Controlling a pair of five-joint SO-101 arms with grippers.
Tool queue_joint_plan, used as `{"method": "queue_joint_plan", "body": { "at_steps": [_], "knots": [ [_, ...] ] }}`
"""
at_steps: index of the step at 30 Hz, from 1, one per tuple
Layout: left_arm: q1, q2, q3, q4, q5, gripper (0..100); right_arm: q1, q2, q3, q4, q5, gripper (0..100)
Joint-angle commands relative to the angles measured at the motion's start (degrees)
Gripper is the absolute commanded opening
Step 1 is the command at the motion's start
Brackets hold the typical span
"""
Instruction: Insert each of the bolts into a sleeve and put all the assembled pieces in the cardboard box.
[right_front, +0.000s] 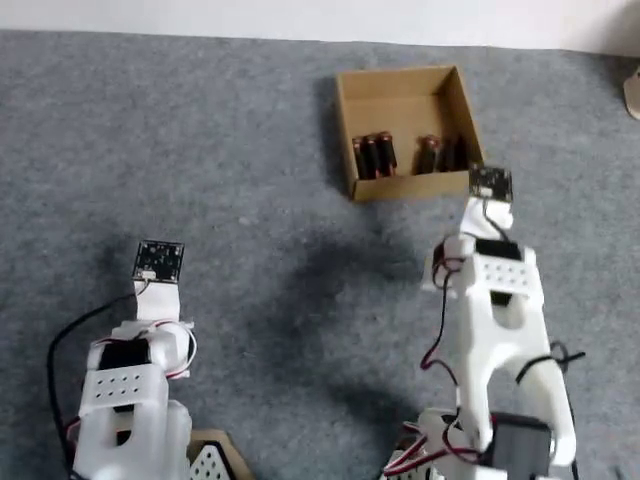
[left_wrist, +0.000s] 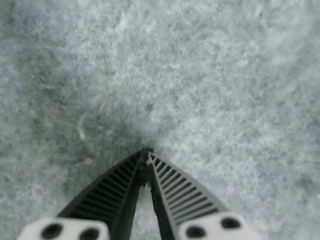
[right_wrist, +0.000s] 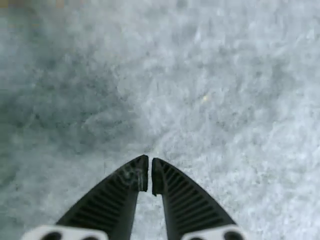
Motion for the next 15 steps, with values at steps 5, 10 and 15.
{"method": "queue_joint_plan", "body": {
  "at_steps": [5,10,15],
  "knots": [
    [-6.64,0.22,-1.19,5.45,-0.09,1,0.75,-10.59,13.49,-7.08,2.02,0.4],
    [-6.9,0.22,-1.1,7.21,-3.08,1,0.57,-19.47,25.8,-14.2,2.02,0.4],
    [-6.9,0.13,-1.1,7.12,-3.34,1,0.48,-29.58,34.59,-16.92,2.02,0.4]
  ]
}}
